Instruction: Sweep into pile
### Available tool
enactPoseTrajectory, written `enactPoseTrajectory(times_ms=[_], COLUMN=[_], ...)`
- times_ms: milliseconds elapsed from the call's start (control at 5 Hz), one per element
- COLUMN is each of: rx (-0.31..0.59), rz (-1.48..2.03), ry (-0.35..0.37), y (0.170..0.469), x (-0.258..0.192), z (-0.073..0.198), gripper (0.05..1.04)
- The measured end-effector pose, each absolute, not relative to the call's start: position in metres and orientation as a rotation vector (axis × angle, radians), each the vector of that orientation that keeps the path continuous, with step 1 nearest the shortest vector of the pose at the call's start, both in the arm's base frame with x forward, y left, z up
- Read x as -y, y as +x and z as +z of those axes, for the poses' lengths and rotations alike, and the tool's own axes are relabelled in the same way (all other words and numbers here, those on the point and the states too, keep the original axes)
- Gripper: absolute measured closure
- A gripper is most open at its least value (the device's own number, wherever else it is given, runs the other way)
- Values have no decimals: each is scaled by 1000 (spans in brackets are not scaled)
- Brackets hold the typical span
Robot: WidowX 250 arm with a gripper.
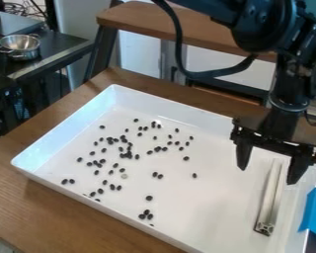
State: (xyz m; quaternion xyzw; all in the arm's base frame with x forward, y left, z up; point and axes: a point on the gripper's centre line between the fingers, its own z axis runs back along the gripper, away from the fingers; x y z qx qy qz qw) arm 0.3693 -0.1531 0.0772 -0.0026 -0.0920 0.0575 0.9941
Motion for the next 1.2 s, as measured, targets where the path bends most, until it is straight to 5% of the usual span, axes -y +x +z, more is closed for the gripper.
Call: enactPoseTrajectory(times_ms=[1200], rx=[168], rz=[177], ry=[-21], y=[377], x=[159], z=[41], gripper=[130])
